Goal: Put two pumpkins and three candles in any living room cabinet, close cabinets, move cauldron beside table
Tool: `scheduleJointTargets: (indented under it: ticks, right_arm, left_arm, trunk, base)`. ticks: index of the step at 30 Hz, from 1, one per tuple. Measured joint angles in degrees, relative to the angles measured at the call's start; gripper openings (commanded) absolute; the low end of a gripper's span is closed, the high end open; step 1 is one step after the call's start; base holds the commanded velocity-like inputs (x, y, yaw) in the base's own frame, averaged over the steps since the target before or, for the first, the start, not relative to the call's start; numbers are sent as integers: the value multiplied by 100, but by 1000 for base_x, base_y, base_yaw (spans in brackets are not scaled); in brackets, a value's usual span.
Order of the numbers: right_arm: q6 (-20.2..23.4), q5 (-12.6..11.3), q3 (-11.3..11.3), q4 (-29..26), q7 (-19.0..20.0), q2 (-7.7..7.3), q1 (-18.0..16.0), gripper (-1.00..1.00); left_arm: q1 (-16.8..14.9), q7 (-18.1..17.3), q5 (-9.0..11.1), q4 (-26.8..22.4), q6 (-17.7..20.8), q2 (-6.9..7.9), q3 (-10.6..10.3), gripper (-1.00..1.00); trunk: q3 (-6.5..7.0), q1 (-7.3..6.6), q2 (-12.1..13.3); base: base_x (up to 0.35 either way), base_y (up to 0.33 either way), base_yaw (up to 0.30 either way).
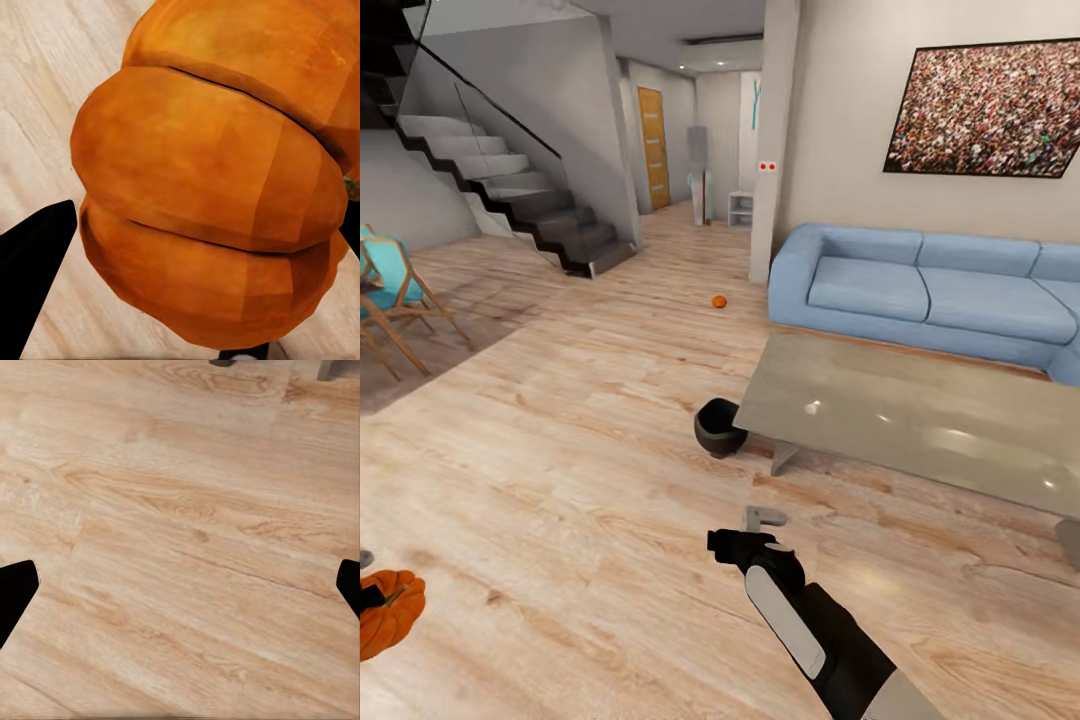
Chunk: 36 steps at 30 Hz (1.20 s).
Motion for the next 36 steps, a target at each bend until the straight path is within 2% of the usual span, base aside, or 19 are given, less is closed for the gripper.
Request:
scheduleJointTargets:
  ticks: [6, 7, 10, 14, 17, 19, 24, 26, 27, 28, 30, 32, 34, 36]
  right_arm:
    - [-2, 12, 6, 34, 4, 0, -10, 100]
    - [-2, 63, 7, 36, 4, 0, -11, 100]
    - [4, 524, 6, 32, 14, 1, -11, 100]
    - [5, 637, 6, 32, 26, 0, -11, 100]
    - [3, 672, 6, 37, 30, 0, -11, 100]
    - [2, 689, 6, 42, 32, 1, -11, 100]
    - [-4, 702, 8, 53, 32, 1, -11, 100]
    - [-4, 711, 10, 56, 32, 1, -11, 100]
    - [-4, 715, 11, 56, 32, 1, -11, 100]
    - [-4, 724, 12, 57, 32, 1, -11, 100]
    - [-4, 769, 14, 57, 32, 1, -11, 100]
    - [-5, 812, 15, 54, 34, 1, -11, 100]
    - [0, 840, 15, 50, 35, 1, -11, 100]
    - [1, 859, 15, 32, 35, 1, -11, 100]
  left_arm:
    - [0, -14, 8, -8, 0, -11, 1, -100]
    - [0, -18, 9, -8, 0, -14, 1, -100]
    - [0, -31, 23, -20, -1, -17, 2, -100]
    - [1, -39, 52, -30, 1, -55, -8, -100]
    - [1, -39, 65, -35, 1, -178, -45, -100]
    - [8, -23, 27, -34, 11, -301, -146, -100]
    - [-2, 26, 25, -38, 12, -426, -475, -100]
    - [4, 42, -80, -35, 14, -591, -670, -100]
    - [-1, 47, -59, -39, 0, -650, -720, -100]
    - [0, 51, -331, -35, 12, -750, -801, -100]
    - [-32, 21, -623, -91, -5, -873, -874, -100]
    - [-55, -6, -816, -156, 2, -904, -880, -100]
    - [-65, -17, -852, -209, 1, -921, -842, -100]
    - [-69, -27, -918, -243, 3, -925, -710, -100]
  trunk:
    - [108, -132, 241]
    - [126, -154, 281]
    - [180, -220, 401]
    - [251, -308, 562]
    - [305, -374, 682]
    - [341, -417, 763]
    - [431, -527, 964]
    - [466, -571, 1044]
    - [485, -593, 1084]
    - [502, -615, 1124]
    - [504, -616, 1126]
    - [504, -616, 1126]
    - [504, -616, 1126]
    - [504, -616, 1125]
  base:
    - [0, 0, 287]
    - [0, 0, 287]
    - [0, 0, 287]
    - [0, 0, 287]
    - [0, 0, 287]
    - [0, 0, 287]
    - [0, 0, 287]
    - [0, 0, 287]
    - [0, 0, 287]
    - [0, 0, 287]
    - [0, 0, 287]
    - [0, 0, 287]
    - [0, 0, 287]
    - [0, 0, 284]
